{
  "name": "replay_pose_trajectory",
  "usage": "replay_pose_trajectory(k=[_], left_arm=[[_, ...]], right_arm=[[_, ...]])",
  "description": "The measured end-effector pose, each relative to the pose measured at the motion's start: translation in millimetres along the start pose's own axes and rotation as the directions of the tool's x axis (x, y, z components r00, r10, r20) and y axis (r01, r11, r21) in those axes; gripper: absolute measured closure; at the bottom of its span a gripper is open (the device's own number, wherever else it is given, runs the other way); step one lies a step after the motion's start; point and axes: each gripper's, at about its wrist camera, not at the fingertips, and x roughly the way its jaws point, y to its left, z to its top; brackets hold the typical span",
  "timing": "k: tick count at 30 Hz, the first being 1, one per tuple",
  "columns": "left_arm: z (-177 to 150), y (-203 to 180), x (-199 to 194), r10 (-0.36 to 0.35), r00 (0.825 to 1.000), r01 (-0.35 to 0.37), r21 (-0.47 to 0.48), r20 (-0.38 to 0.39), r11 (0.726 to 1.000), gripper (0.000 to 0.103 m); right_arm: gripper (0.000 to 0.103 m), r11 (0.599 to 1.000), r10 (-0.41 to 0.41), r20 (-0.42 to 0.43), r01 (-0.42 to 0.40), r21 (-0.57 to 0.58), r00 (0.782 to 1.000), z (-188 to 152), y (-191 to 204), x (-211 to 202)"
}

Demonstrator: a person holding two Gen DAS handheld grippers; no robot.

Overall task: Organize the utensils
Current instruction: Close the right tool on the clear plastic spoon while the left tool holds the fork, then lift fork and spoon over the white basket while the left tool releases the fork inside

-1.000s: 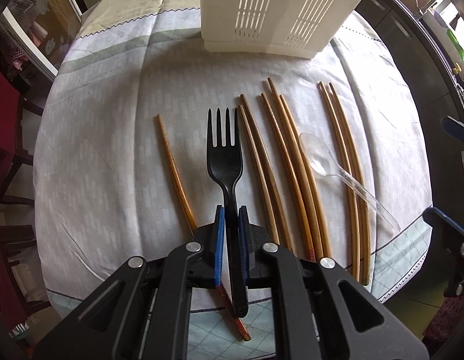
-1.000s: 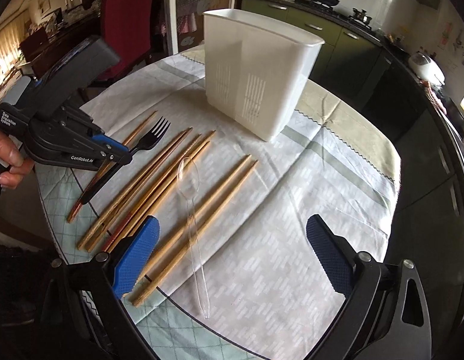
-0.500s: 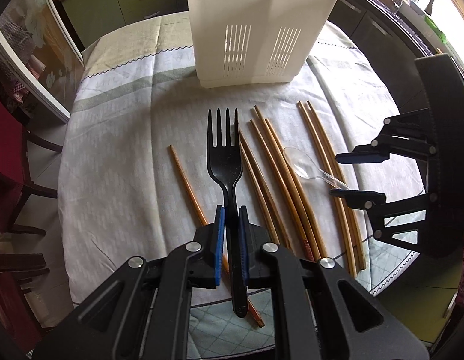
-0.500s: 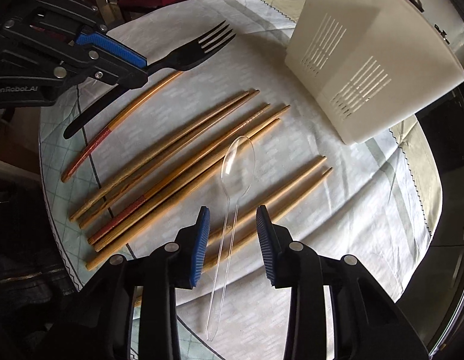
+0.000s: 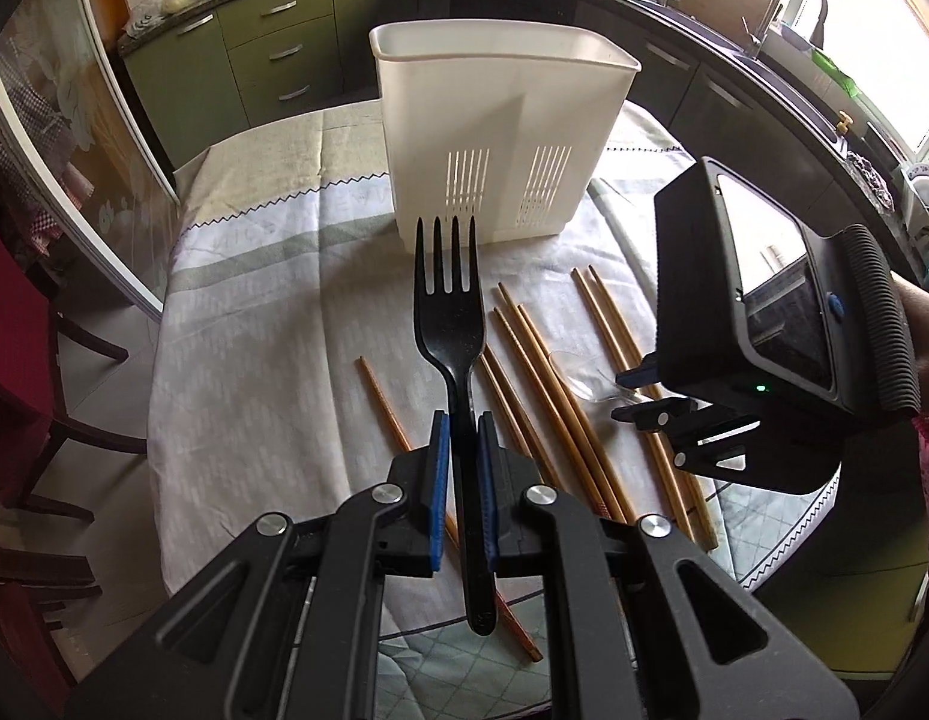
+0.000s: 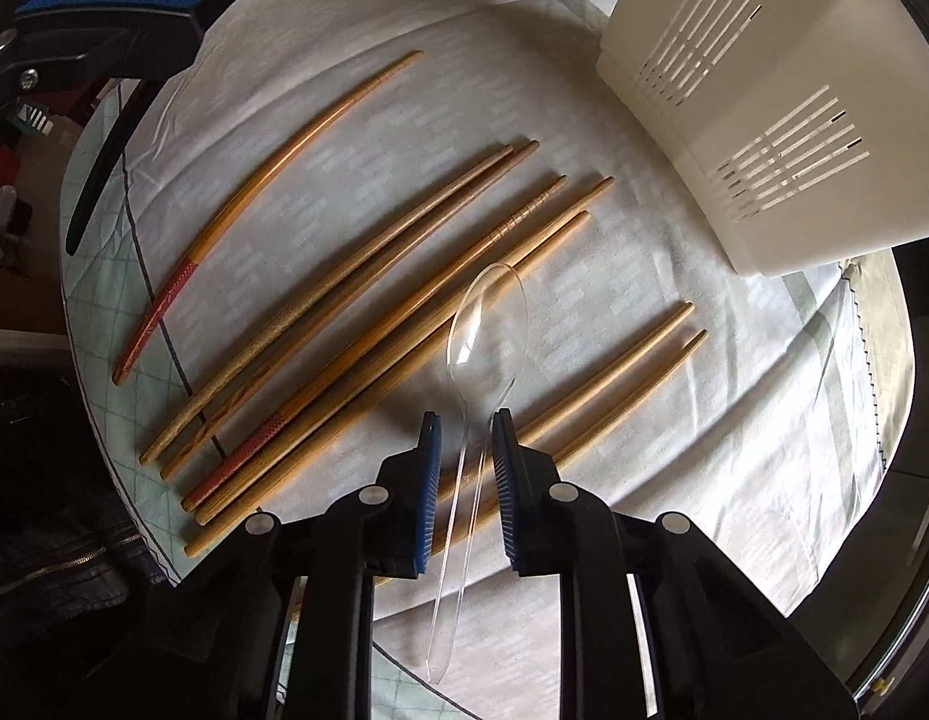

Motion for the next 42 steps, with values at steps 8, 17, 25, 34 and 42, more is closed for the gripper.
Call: replay_pose_trajectory(k=[8, 17, 25, 34, 42], left_arm=[[3.5, 1.3, -15.5, -0.022, 0.996, 0.022, -0.007, 0.085, 1.0, 0.094], [31.9, 4.5, -55.9, -0.046, 0.961, 0.051, -0.011, 0.274, 0.999, 0.094], [99.1, 3.8, -92.5, -0.092, 0.82, 0.112, 0.0, 0.565, 0.994, 0.094], [141.3, 7.3, -42.1, -0.015, 0.707, 0.045, -0.023, 0.708, 0.999, 0.094], [136.4, 6.8, -8.0, 0.002, 0.738, 0.007, -0.011, 0.675, 1.0, 0.093]], right_arm=[[0.094, 0.998, 0.012, 0.071, -0.017, 0.064, 0.997, -12.8, -6.4, 3.7], [0.094, 0.972, -0.046, 0.443, -0.062, 0.227, 0.895, -89.4, 0.4, -61.9], [0.094, 0.922, -0.144, 0.738, -0.182, 0.342, 0.659, -126.4, -11.0, -154.6], [0.094, 0.91, -0.2, 0.807, -0.199, 0.363, 0.556, -135.0, -7.8, -191.5], [0.094, 0.892, -0.287, 0.844, -0.194, 0.408, 0.453, -126.2, -20.1, -227.1]])
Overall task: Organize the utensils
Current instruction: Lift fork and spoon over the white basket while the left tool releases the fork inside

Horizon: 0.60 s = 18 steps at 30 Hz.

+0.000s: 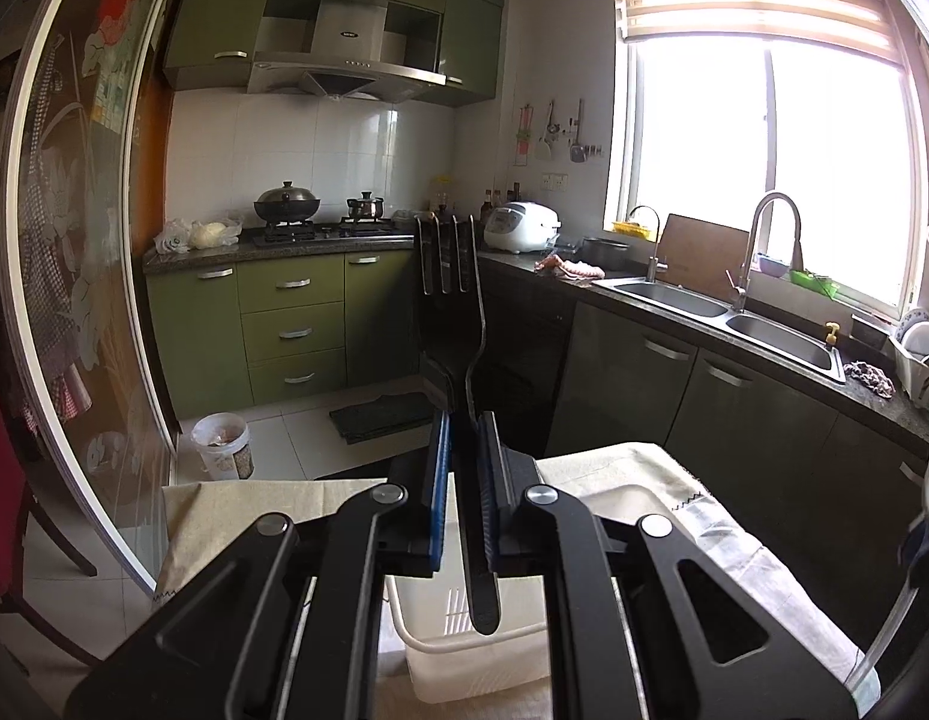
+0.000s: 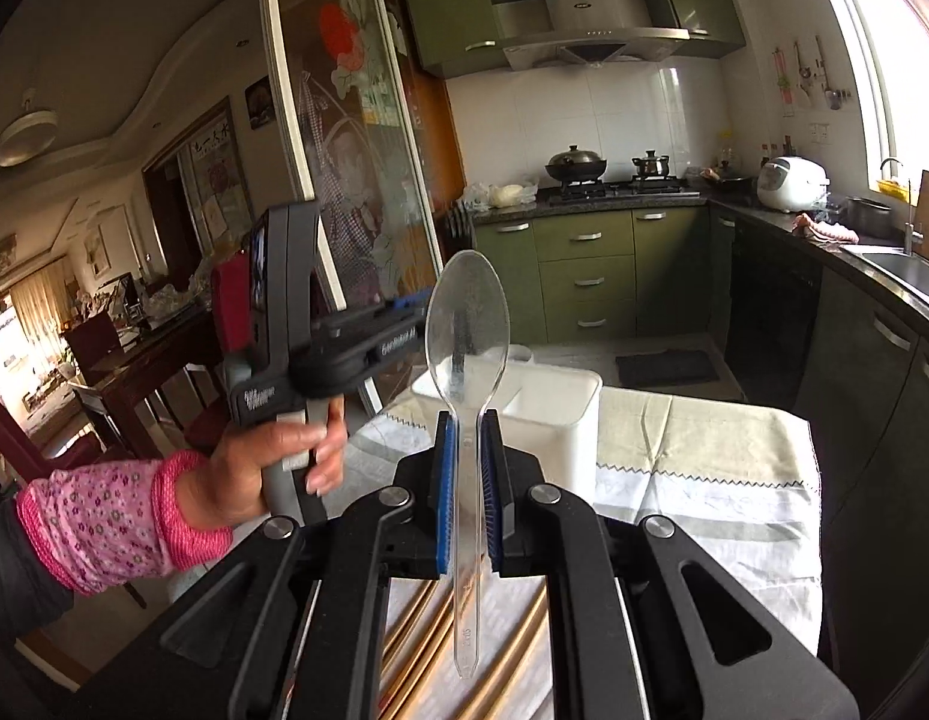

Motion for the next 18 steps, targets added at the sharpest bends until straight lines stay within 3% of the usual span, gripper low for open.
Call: replay_pose_trajectory(k=[2, 7, 12, 15, 18], left_arm=[[-7.0, -0.1, -0.4, -0.001, 1.0, 0.001, 0.0, -0.016, 1.0, 0.093], [-16.8, -1.0, 0.1, 0.006, 0.999, -0.004, 0.025, -0.05, 1.0, 0.073], [-19.7, 1.3, -15.3, 0.012, 0.999, -0.011, 0.022, -0.042, 1.0, 0.071], [-17.6, 2.7, -34.4, 0.025, 0.999, -0.024, 0.015, -0.039, 1.0, 0.068], [-20.6, 5.1, -52.8, 0.051, 0.995, -0.05, 0.006, -0.086, 0.999, 0.063]], right_arm=[[0.094, 1.0, -0.016, 0.042, 0.015, 0.007, 0.999, 15.7, -1.2, 3.6], [0.094, 0.996, -0.079, 0.169, 0.071, 0.054, 0.983, 48.2, -9.2, 22.4], [0.094, 0.989, -0.141, 0.274, 0.124, 0.08, 0.951, 80.7, -18.0, 51.1], [0.094, 0.983, -0.184, 0.301, 0.173, 0.064, 0.936, 90.8, -18.7, 75.7], [0.093, 0.976, -0.215, 0.283, 0.21, 0.05, 0.935, 89.0, -22.0, 100.9]])
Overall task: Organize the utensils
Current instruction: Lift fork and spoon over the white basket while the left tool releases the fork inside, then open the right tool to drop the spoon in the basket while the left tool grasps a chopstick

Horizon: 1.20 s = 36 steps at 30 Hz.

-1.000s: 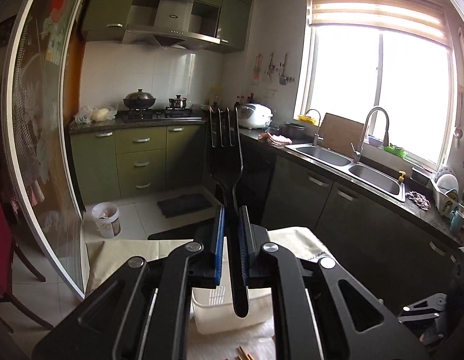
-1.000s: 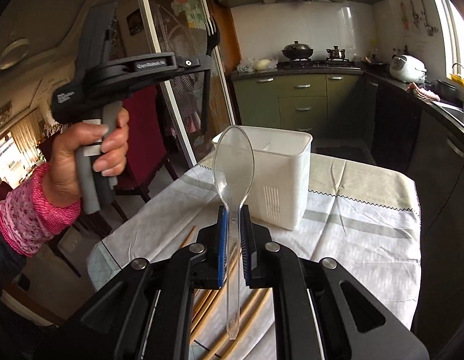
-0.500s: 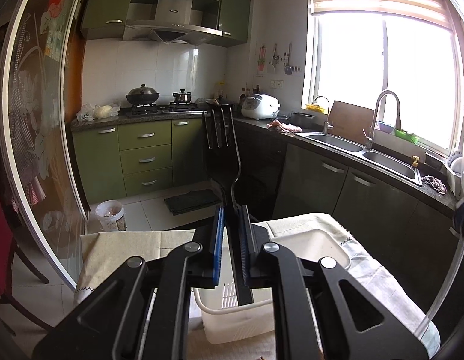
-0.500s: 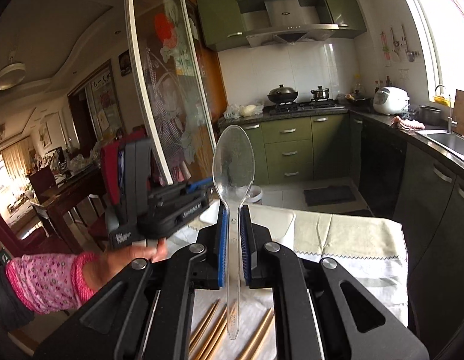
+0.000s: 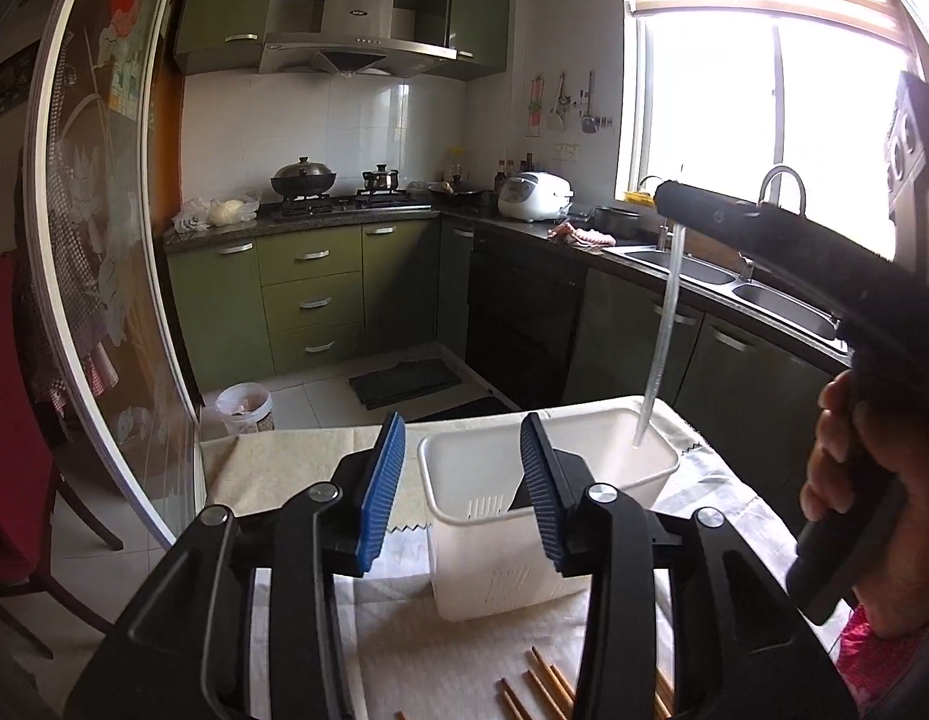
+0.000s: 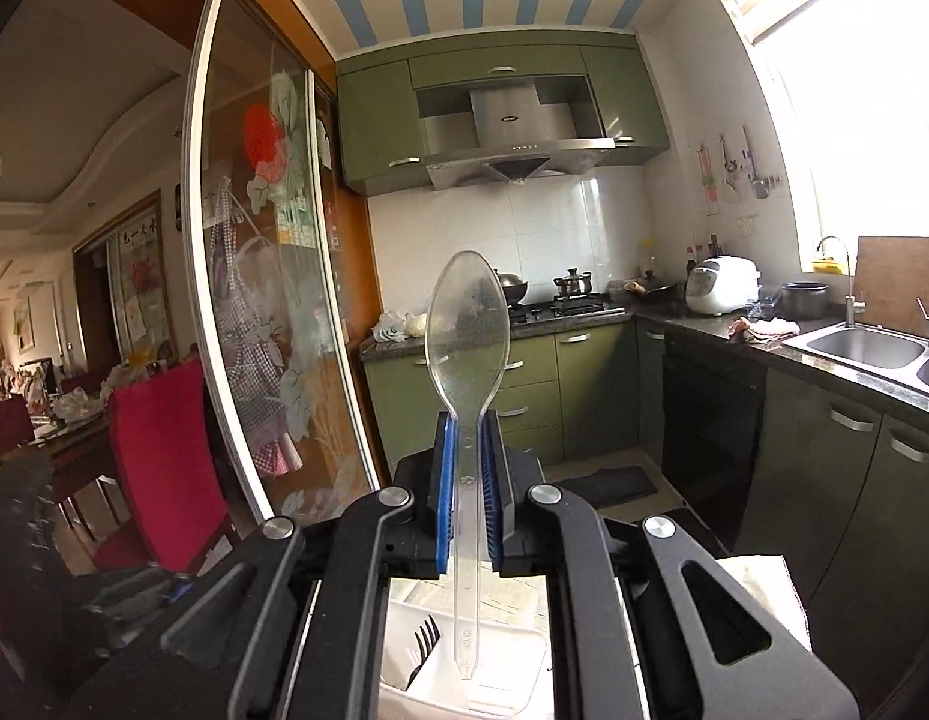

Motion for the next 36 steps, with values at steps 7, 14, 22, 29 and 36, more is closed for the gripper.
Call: replay_pose_trajectory(k=[7, 14, 22, 29, 36], left_arm=[[-44.3, 9.5, -29.6, 0.012, 0.984, -0.024, -0.062, -0.18, 0.998, 0.063], [-86.0, 6.5, -38.7, -0.038, 0.941, 0.006, -0.097, -0.336, 0.995, 0.063], [-124.0, 4.8, -28.0, -0.05, 0.85, -0.026, -0.136, -0.524, 0.99, 0.063], [-154.0, 13.6, -12.9, -0.032, 0.782, -0.1, -0.176, -0.623, 0.979, 0.063], [-161.8, 19.8, 8.4, 0.004, 0.763, -0.174, -0.2, -0.646, 0.964, 0.064]], right_arm=[[0.093, 0.999, -0.04, -0.06, 0.04, -0.014, 0.997, -49.3, -1.0, 16.0], [0.082, 0.997, -0.065, -0.092, 0.063, -0.033, 0.994, -79.0, 3.3, 11.4], [0.062, 0.993, -0.11, -0.093, 0.106, -0.056, 0.99, -96.9, 10.7, -24.4], [0.061, 0.99, -0.13, -0.176, 0.117, -0.081, 0.976, -128.3, 9.7, -92.3], [0.057, 0.986, -0.166, -0.272, 0.165, -0.024, 0.948, -172.1, -12.6, -144.0]])
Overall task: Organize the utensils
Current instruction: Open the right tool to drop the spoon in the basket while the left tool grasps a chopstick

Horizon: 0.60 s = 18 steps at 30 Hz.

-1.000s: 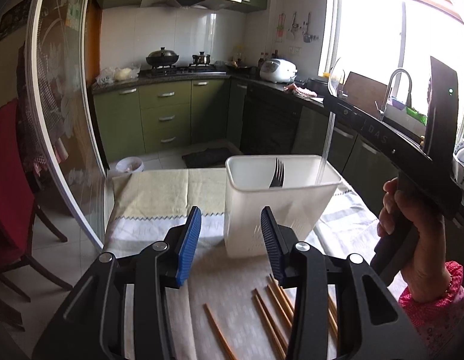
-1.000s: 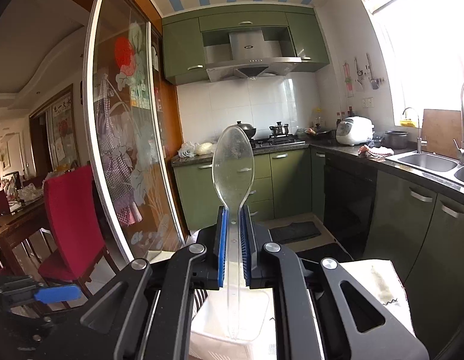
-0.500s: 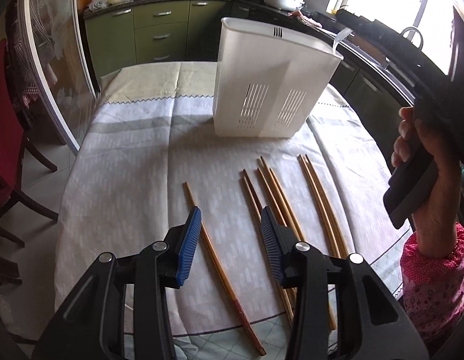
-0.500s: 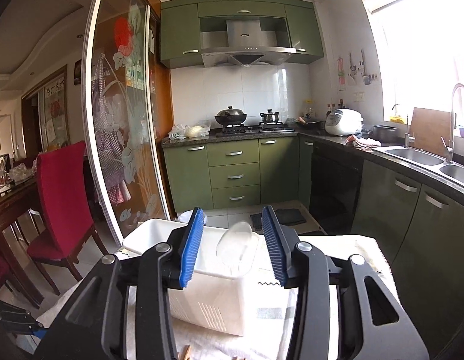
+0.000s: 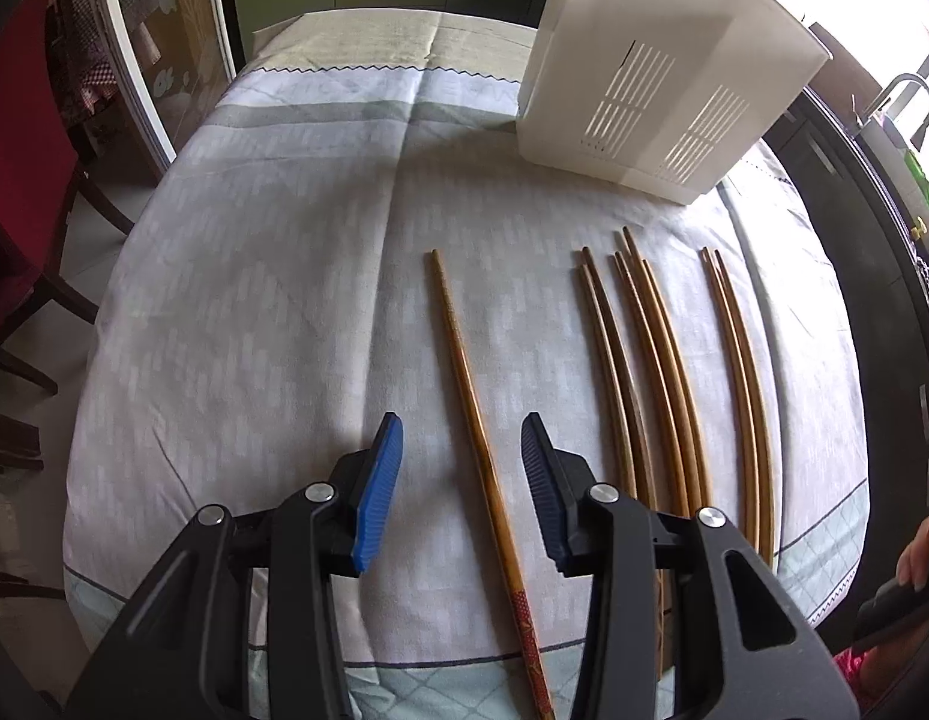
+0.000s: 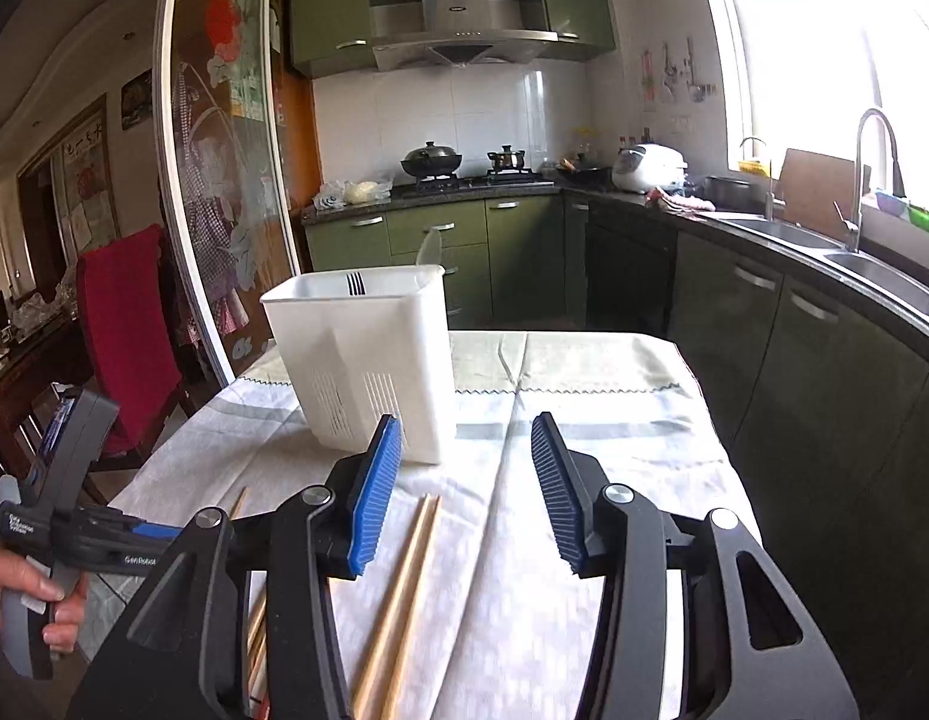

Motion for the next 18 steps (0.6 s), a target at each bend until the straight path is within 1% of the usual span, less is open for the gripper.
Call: replay_pose_trajectory(k=[2, 3, 4, 5, 7, 8, 10, 11, 12, 13, 14, 16, 18], left_arm=[[2.7, -0.7, 2.6, 0.016, 1.0, -0.016, -0.013, 0.011, 1.0, 0.064], [3.8, -1.1, 3.8, 0.022, 1.0, -0.022, -0.021, 0.014, 1.0, 0.066], [4.6, -1.2, 5.8, 0.024, 1.0, -0.023, -0.028, 0.011, 0.999, 0.069], [5.0, -1.7, 7.0, 0.027, 1.0, -0.027, -0.033, 0.008, 0.999, 0.069], [5.9, -4.1, 7.4, 0.034, 0.999, -0.033, -0.032, 0.01, 0.999, 0.073], [6.0, -4.9, 7.3, 0.04, 0.999, -0.04, -0.032, 0.012, 0.999, 0.074], [5.9, -6.9, 7.9, 0.049, 0.999, -0.048, -0.026, 0.013, 0.998, 0.083], [6.1, -7.9, 8.4, 0.053, 0.998, -0.053, -0.023, 0.013, 0.998, 0.086], [6.5, -8.5, 8.9, 0.059, 0.998, -0.059, -0.019, 0.012, 0.998, 0.092], [7.2, -9.1, 9.8, 0.062, 0.998, -0.062, -0.012, 0.009, 0.998, 0.095], [8.1, -9.0, 10.3, 0.059, 0.998, -0.058, -0.006, 0.005, 0.998, 0.095], [9.2, -7.3, 10.8, 0.046, 0.999, -0.046, 0.009, -0.003, 0.999, 0.097], [9.8, -6.7, 11.3, 0.035, 0.999, -0.035, 0.047, -0.008, 0.998, 0.097]], right_arm=[[0.057, 0.999, -0.006, -0.002, 0.006, 0.032, 1.0, -9.0, -7.4, -6.0], [0.057, 0.999, -0.006, -0.004, 0.006, 0.044, 1.0, -12.2, -9.4, -7.9], [0.055, 0.998, -0.007, -0.006, 0.007, 0.055, 1.0, -14.0, -12.6, -8.9], [0.052, 0.998, -0.007, -0.009, 0.007, 0.067, 1.0, -18.1, -13.8, -9.7], [0.037, 0.996, 0.003, -0.017, -0.002, 0.091, 1.0, -22.7, -14.4, -9.8], [0.036, 0.995, 0.012, -0.024, -0.01, 0.097, 1.0, -25.1, -13.9, -9.1], [0.035, 0.996, 0.024, -0.049, -0.019, 0.084, 0.999, -25.4, -8.6, -4.6], [0.035, 0.997, 0.024, -0.063, -0.019, 0.071, 0.998, -26.7, -6.3, -2.0], [0.035, 0.998, 0.019, -0.076, -0.014, 0.058, 0.997, -24.6, -2.6, 2.8], [0.035, 0.999, 0.009, -0.092, -0.005, 0.041, 0.996, -25.0, -0.6, 7.1], [0.036, 1.0, 0.006, -0.114, -0.002, 0.031, 0.993, -25.1, 0.7, 12.7], [0.041, 0.999, 0.018, -0.163, -0.013, 0.03, 0.987, -20.8, 3.2, 26.5], [0.044, 0.999, 0.025, -0.209, -0.019, 0.029, 0.978, -20.8, 3.7, 38.7]])
